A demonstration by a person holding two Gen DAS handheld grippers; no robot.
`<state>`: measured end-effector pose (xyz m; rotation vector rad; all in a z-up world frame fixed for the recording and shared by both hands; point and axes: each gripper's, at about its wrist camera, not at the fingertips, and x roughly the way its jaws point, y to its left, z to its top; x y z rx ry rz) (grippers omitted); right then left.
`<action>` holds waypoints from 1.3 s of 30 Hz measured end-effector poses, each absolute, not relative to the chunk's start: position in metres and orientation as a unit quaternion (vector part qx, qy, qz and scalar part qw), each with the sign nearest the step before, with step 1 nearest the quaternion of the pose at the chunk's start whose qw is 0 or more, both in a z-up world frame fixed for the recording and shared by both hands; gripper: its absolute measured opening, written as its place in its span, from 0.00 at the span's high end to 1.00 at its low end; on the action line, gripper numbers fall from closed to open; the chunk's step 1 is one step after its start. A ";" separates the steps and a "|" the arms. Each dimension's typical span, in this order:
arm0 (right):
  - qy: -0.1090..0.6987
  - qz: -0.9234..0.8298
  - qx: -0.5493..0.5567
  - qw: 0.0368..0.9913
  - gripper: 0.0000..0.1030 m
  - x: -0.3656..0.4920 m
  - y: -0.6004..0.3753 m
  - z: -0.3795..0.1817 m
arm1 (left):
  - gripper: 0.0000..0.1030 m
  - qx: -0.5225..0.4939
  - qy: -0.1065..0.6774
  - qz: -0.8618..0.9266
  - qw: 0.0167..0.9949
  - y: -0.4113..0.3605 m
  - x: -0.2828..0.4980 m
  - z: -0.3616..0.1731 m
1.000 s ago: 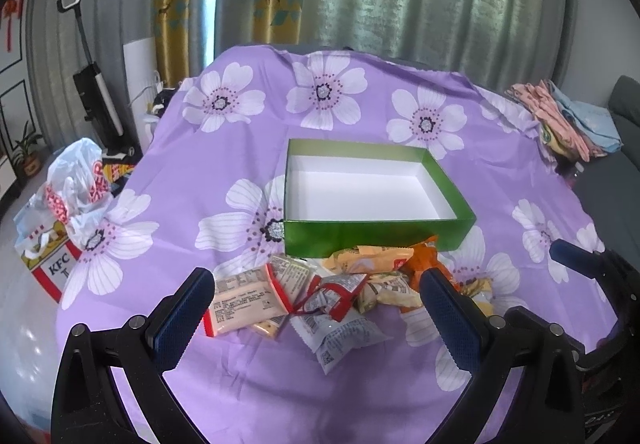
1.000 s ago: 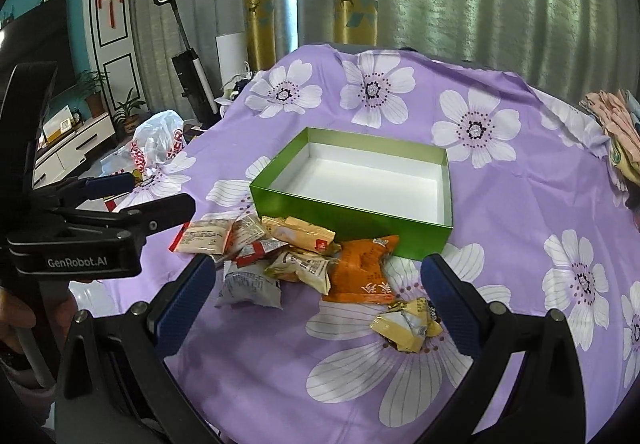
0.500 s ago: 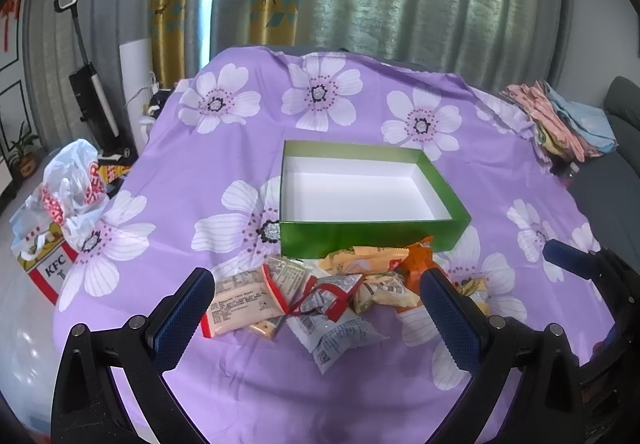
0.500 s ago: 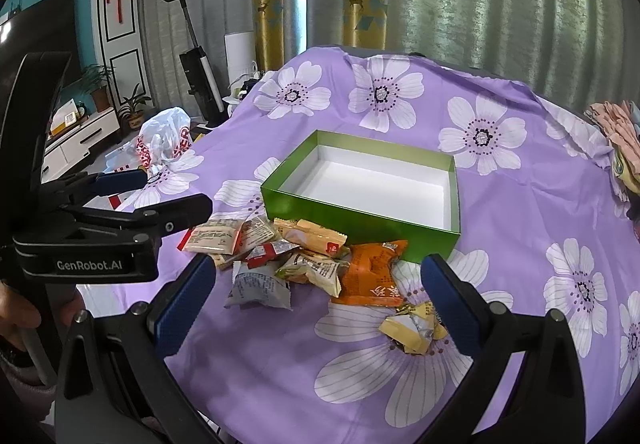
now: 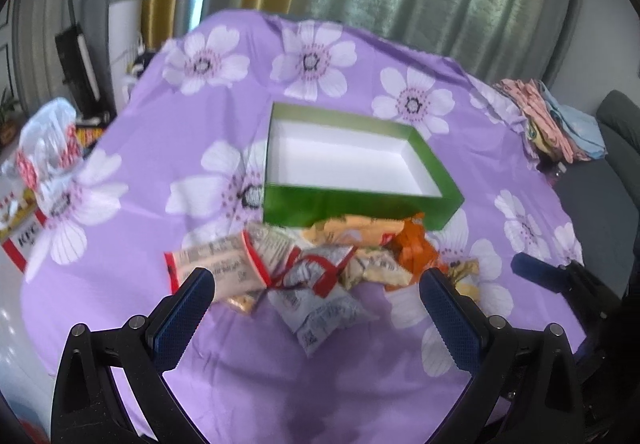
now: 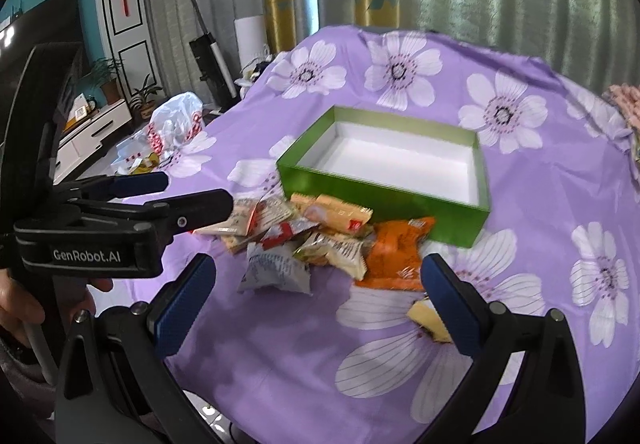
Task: Organize snacks
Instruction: 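Grasp the white printed snack packet with the right gripper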
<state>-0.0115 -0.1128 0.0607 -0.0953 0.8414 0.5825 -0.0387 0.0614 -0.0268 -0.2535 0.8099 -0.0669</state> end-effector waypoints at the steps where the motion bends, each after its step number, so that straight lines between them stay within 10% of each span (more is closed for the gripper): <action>1: 0.406 0.284 -0.045 0.868 0.00 -0.012 -0.111 0.057 | 0.01 -0.131 0.399 -0.040 0.906 0.064 -0.038 -0.032; 16: 0.460 0.356 -0.010 0.813 0.17 -0.005 -0.084 -0.012 | 0.02 -0.223 0.427 -0.108 0.870 0.085 -0.038 -0.093; 26: 0.476 0.378 0.015 0.794 0.30 0.015 -0.074 -0.039 | 0.31 -0.234 0.446 -0.129 0.854 0.077 -0.022 -0.111; 39: 0.505 0.397 0.026 0.766 0.70 0.023 -0.067 -0.056 | 0.43 -0.261 0.460 -0.134 0.838 0.085 -0.014 -0.124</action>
